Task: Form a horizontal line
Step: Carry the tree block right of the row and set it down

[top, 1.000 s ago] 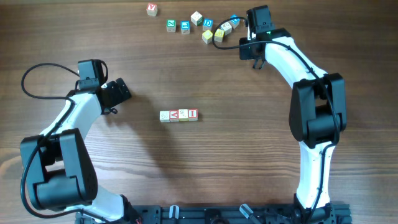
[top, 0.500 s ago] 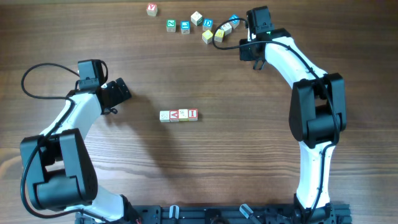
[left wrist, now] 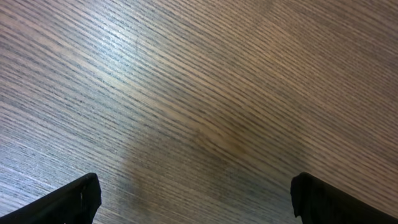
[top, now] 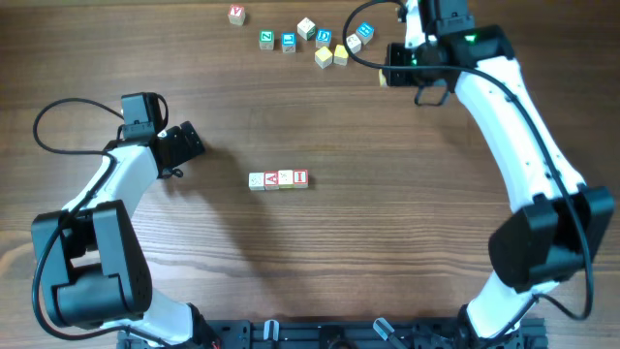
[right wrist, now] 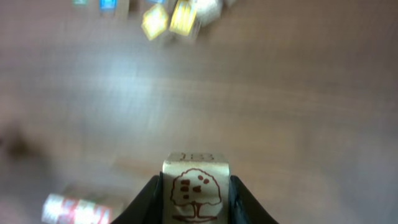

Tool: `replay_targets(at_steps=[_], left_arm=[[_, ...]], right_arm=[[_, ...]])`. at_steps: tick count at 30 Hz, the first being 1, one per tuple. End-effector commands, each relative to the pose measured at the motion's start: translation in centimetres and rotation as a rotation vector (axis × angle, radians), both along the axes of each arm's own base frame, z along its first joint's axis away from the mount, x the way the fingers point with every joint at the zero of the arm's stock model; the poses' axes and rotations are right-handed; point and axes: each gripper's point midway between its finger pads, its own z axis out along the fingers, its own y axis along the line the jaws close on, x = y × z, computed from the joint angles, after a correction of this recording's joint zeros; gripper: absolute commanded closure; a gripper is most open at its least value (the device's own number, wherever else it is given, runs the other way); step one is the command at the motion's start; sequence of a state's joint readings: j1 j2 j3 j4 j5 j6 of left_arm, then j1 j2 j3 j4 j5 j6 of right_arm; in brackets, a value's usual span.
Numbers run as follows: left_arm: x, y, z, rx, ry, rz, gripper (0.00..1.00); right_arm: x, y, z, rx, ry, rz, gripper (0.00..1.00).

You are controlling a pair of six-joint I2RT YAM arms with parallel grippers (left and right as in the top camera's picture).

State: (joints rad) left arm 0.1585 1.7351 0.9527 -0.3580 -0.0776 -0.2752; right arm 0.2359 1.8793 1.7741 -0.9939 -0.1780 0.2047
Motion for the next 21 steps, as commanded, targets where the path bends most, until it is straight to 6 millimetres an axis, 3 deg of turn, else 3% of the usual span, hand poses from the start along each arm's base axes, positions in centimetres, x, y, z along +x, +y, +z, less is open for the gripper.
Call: replay_targets(at_steps=[1,4,14,17,21], left_arm=[[0.2,0.1,0.1,-0.005,-0.006,0.003,0.0],[0.2,0.1,0.1,-0.005,-0.006,0.003,0.0],[0.2,0.1,0.1,-0.005,-0.006,0.003,0.0],[0.2,0.1,0.1,-0.005,-0.006,0.003,0.0],[0.2,0.1,0.1,-0.005,-0.006,0.003,0.0]], right_arm=[[-3.3,1.2,-0.7,0.09,0.159,0.001,0.95],[-6.3,0.8,-2.5,0.059,0.301,-0.019,0.95],[-12.6,3.1,-10.1,0.004,0.518,-0.041,0.96],[-13.3,4.4,-11.4,-0.01,0.509,-0.03,0.96],[-13.2,4.7,-13.1,-0.078,0.463,-0.102,0.96]])
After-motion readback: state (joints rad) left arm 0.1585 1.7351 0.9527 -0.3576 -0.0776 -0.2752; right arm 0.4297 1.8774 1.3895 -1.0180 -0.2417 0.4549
